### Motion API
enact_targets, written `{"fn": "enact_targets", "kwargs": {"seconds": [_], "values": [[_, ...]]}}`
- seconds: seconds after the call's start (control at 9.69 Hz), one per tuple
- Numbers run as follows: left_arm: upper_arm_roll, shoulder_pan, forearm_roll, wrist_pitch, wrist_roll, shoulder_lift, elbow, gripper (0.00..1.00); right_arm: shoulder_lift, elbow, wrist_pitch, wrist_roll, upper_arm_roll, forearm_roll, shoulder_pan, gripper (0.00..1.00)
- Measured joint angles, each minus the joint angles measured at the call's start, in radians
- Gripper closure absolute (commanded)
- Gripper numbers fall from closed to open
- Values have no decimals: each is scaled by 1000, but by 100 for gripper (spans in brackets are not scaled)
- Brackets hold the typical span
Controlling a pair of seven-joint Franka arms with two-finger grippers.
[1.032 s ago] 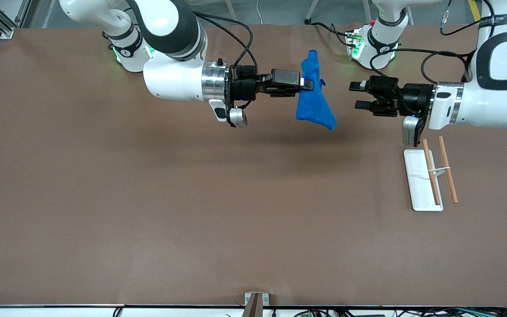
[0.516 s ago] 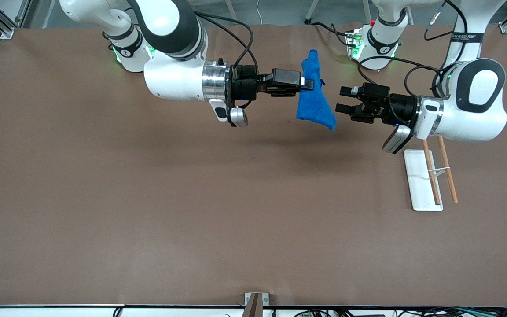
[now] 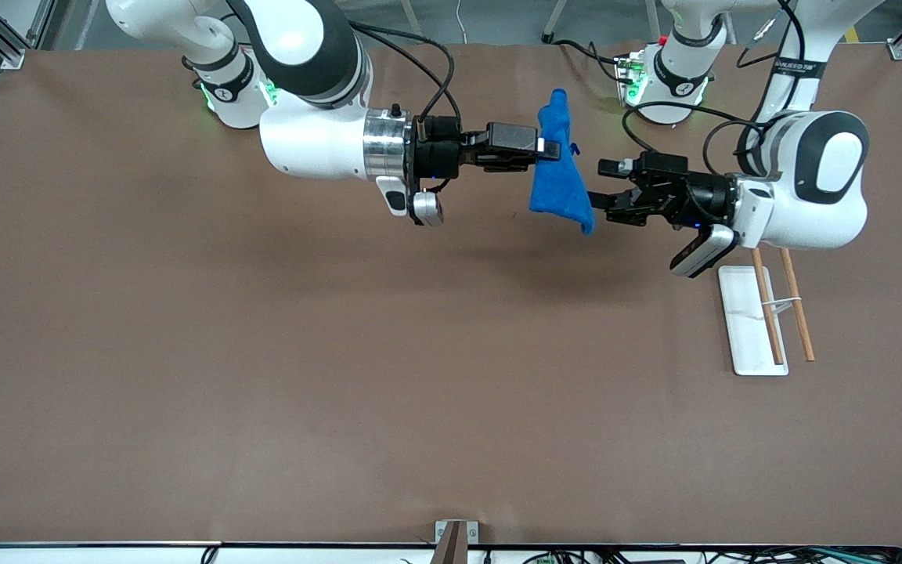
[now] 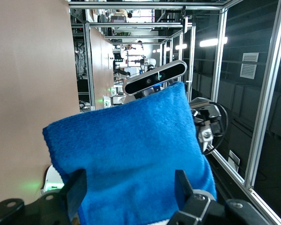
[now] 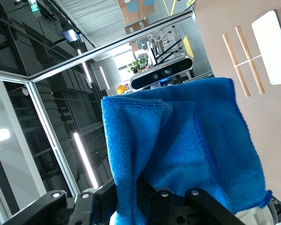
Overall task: Right arm passes towel to left arm to hang
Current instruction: 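Hold the towel up with the right gripper while the left gripper approaches it, then close the left gripper on the towel beside the right gripper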
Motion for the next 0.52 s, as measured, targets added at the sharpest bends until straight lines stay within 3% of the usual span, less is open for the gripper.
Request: {"fn": "enact_targets", "kwargs": {"seconds": [0.52], "values": [[-5, 3, 76, 6, 39, 2, -42, 17, 1, 0, 20, 0, 0, 0, 3, 98]]}}
